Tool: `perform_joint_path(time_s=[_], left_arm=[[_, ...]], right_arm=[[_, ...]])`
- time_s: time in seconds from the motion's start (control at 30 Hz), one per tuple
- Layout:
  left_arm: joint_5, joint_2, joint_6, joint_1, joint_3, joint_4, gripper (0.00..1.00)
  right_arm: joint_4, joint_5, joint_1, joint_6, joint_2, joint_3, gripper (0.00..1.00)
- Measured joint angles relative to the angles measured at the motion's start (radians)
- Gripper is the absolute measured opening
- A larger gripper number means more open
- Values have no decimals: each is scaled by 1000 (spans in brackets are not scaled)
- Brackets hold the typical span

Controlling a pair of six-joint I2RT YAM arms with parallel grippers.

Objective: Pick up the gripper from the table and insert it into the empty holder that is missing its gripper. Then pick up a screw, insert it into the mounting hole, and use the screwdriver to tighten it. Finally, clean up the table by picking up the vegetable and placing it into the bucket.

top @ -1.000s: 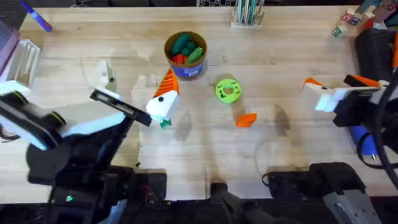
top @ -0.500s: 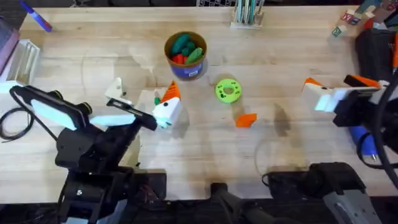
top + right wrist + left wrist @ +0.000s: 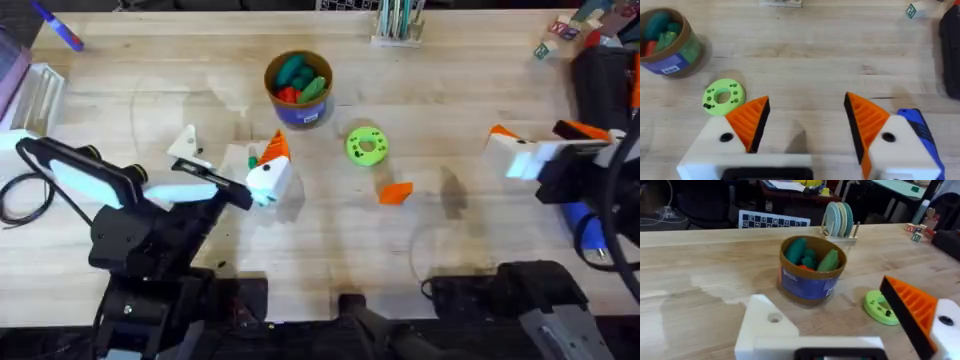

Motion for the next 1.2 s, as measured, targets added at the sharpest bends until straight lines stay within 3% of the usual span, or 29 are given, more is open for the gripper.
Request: perform_joint_path(time_s=[0.23,0.33,0.6,0.73,0.97,1.2], left_arm=[[3,0,0,0,0,0,986],[43,0,0,0,0,1,986],[319,0,5,0,0,2,986],[451,0,8,0,1,-11,987],[582,0,8,0,2,-25,986],[612,0,8,0,2,-28,986]], right_arm=[[0,0,0,0,0,0,907],[0,0,0,0,0,0,907],[0,-7,0,9,0,0,907],[-5,-64,0,1,16,2,907],[-189,-179,53,-119,236,132,907],[-336,-204,230,-241,469,300,908]])
